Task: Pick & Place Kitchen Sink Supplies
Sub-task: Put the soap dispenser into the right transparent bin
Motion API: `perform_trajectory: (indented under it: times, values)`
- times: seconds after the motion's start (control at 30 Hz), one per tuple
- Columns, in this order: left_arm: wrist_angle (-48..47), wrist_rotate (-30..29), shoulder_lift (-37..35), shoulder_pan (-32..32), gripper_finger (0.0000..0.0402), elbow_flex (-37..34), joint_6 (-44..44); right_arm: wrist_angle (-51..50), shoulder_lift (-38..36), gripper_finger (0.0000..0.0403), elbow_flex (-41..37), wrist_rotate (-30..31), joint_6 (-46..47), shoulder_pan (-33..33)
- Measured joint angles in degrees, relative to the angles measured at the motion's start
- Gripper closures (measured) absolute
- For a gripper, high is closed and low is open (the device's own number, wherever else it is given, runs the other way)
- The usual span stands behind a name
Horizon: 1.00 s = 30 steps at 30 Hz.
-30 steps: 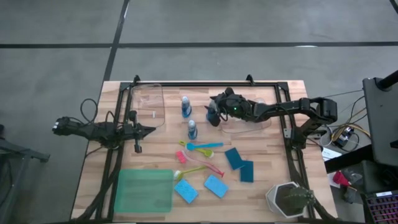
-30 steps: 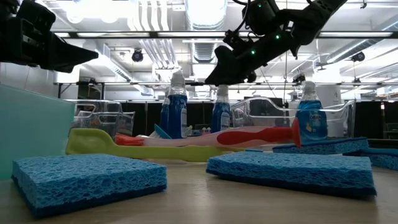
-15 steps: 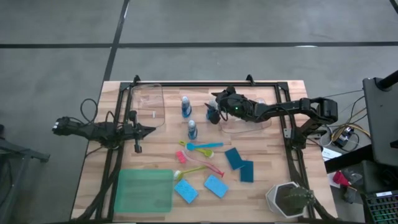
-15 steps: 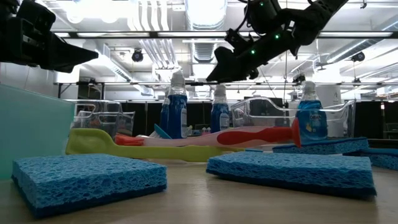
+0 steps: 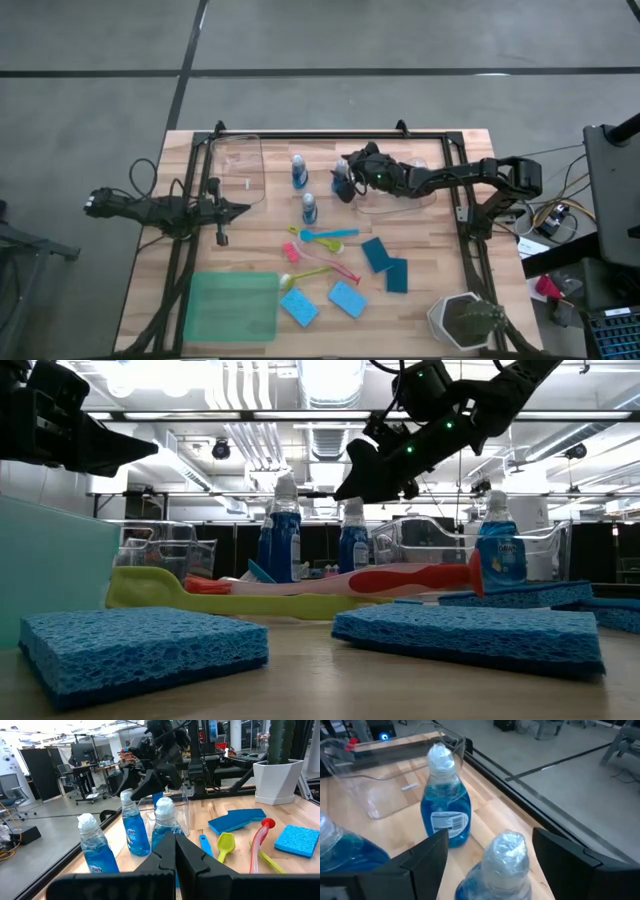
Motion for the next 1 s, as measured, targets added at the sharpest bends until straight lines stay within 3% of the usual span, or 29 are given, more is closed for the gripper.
perform_trajectory:
  times: [0.27, 0.6, 1.0]
  values:
    - [-0.01, 0.0, 0.0, 0.01, 0.0401, 0.0, 0.0, -0.02, 2.16, 0.0176, 0.0, 0.23, 1.57, -0.2]
    - [0.0, 0.0, 0.0, 0.01, 0.0401, 0.0, 0.0, 2.15, 2.49, 0.0277, 0.26, 0.55, -0.9, -0.11]
    - [-0.01, 0.0, 0.0, -0.01, 0.0401, 0.0, 0.0, 2.4, -1.94, 0.0269, 2.12, -1.3, -1.68, -0.11]
